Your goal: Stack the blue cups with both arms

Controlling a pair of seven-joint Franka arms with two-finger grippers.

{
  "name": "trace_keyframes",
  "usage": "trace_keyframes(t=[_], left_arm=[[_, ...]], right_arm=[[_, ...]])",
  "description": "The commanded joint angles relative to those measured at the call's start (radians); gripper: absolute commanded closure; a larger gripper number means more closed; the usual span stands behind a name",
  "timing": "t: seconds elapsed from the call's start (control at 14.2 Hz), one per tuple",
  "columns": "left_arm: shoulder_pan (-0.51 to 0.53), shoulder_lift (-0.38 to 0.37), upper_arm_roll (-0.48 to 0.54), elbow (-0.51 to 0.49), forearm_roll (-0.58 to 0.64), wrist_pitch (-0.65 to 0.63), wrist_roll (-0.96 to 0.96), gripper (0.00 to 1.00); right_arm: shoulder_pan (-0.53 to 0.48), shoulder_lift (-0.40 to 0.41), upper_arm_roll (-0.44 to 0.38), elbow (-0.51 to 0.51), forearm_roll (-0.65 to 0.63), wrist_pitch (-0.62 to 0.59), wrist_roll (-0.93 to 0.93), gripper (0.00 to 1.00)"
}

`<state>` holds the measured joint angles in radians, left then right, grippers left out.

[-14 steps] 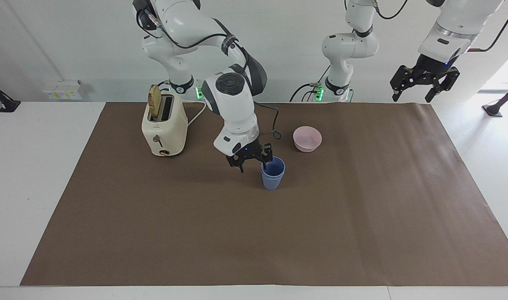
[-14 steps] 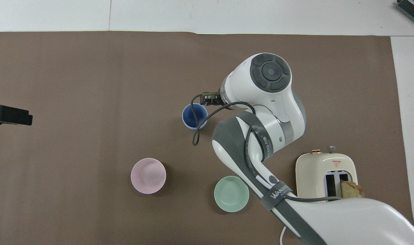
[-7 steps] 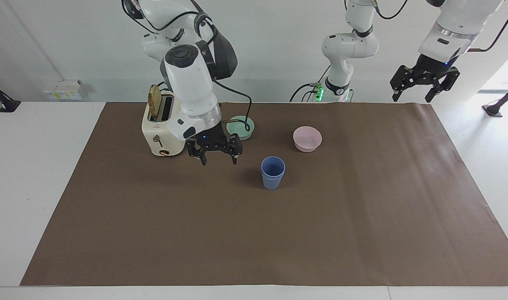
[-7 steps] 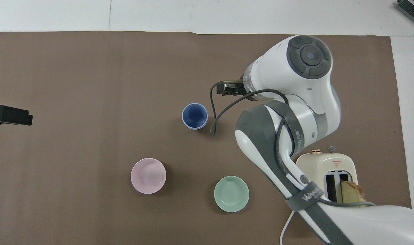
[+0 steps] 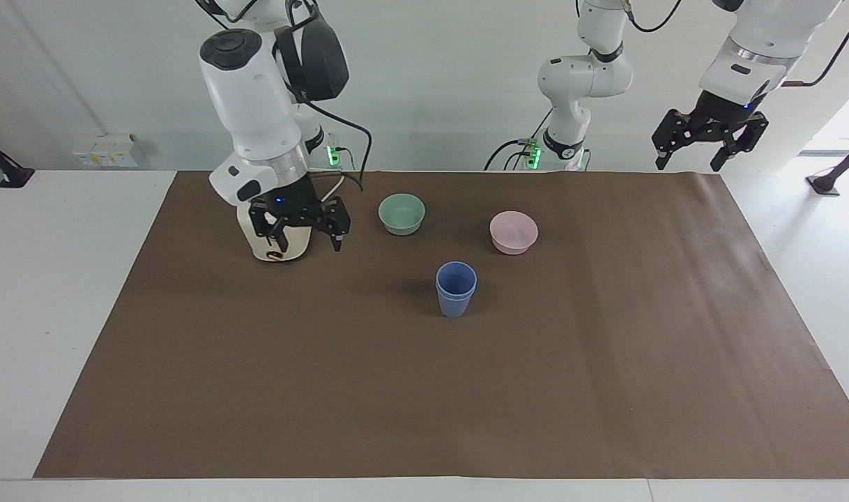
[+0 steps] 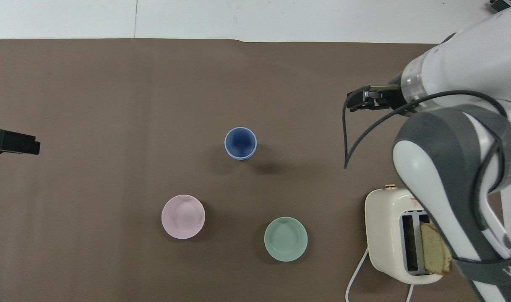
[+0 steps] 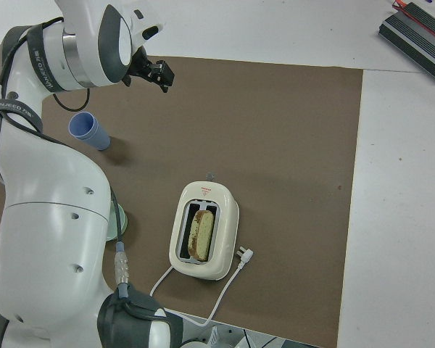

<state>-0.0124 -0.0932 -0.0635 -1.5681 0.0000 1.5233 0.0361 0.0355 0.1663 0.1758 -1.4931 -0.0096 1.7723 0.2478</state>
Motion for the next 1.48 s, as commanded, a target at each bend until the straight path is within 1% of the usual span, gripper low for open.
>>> trace_keyframes(t=[0.0,0.14,0.28,0.42,0.56,0.71,1.06,1.41], left_arm=[[0.008,-0.016,-0.002,-0.012,-0.006,-0.009,0.008,0.00],[0.008,-0.016,-0.002,-0.012,-0.006,-0.009,0.008,0.00],[0.009,-0.014,-0.002,-0.012,-0.006,-0.009,0.008,0.00],[0.008,-0.016,-0.002,-0.012,-0.006,-0.009,0.008,0.00],[0.009,-0.014,-0.002,-0.012,-0.006,-0.009,0.007,0.00],[0.008,-0.016,-0.002,-0.012,-0.006,-0.009,0.008,0.00],[0.008,-0.014,-0.002,-0.012,-0.006,-0.011,0.008,0.00],[0.009,-0.014,-0.002,-0.012,-0.006,-0.009,0.007,0.00]], right_arm=[[-0.045,-0.047,-0.002,-0.006,-0.035,-0.074,-0.097,0.00],[-0.058,-0.057,-0.047,0.039,-0.046,-0.141,-0.172,0.00],[-0.057,-0.085,-0.093,0.040,-0.044,-0.178,-0.222,0.00],[-0.057,-0.111,-0.107,0.040,-0.041,-0.203,-0.249,0.00],[-0.057,-0.117,-0.107,0.039,-0.032,-0.237,-0.246,0.00],[-0.057,-0.139,-0.107,0.025,-0.032,-0.228,-0.242,0.00],[-0.068,-0.156,-0.124,-0.021,-0.026,-0.217,-0.249,0.00],[-0.066,-0.159,-0.124,-0.024,-0.024,-0.205,-0.245,0.00]])
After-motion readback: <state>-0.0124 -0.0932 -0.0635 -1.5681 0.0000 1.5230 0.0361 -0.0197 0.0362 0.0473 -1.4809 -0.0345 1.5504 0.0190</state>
